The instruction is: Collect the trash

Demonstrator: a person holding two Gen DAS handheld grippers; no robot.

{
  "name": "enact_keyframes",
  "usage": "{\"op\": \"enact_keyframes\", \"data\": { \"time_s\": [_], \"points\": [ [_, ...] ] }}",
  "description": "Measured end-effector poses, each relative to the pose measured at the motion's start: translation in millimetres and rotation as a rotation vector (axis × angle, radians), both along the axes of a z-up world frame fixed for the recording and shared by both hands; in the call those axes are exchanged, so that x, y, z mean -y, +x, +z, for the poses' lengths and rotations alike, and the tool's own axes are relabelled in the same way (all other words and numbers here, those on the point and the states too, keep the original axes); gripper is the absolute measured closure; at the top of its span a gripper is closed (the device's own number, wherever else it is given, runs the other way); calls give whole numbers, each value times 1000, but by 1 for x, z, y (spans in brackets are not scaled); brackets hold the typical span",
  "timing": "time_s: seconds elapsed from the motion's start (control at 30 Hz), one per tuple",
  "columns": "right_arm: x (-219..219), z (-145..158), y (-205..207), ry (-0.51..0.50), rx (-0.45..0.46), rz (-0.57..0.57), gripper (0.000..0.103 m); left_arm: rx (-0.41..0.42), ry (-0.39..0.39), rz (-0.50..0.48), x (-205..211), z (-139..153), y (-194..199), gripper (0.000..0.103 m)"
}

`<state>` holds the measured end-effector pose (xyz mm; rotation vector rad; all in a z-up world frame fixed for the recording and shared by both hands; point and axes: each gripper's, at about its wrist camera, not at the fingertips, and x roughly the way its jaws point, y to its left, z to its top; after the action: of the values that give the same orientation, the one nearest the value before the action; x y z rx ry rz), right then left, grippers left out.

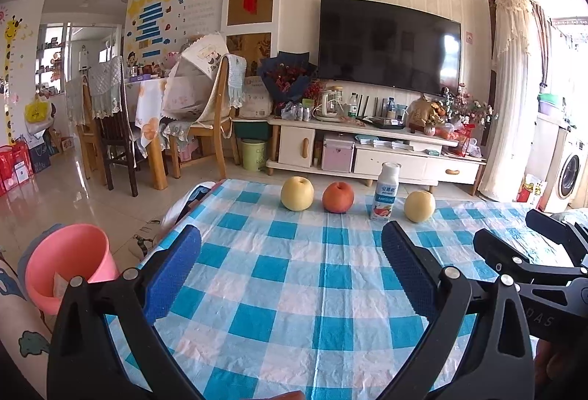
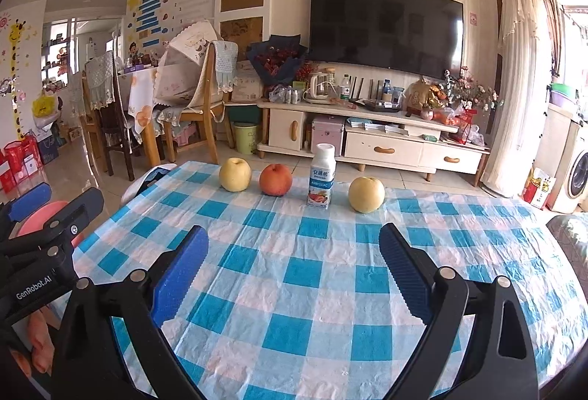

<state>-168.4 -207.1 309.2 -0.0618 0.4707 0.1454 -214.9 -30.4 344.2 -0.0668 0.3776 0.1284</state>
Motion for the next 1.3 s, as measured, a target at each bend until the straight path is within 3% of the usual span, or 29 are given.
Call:
{"op": "enact_keyframes", "data": {
  "time_s": [0.87,1.3],
  "points": [
    [21,-14,7,-7,-14,-32,10,-6,21,-32,26,-4,8,4],
    [22,-28,17,-24,-45,-36,10,-38,18,-28,28,-19,32,4]
  ]
}}
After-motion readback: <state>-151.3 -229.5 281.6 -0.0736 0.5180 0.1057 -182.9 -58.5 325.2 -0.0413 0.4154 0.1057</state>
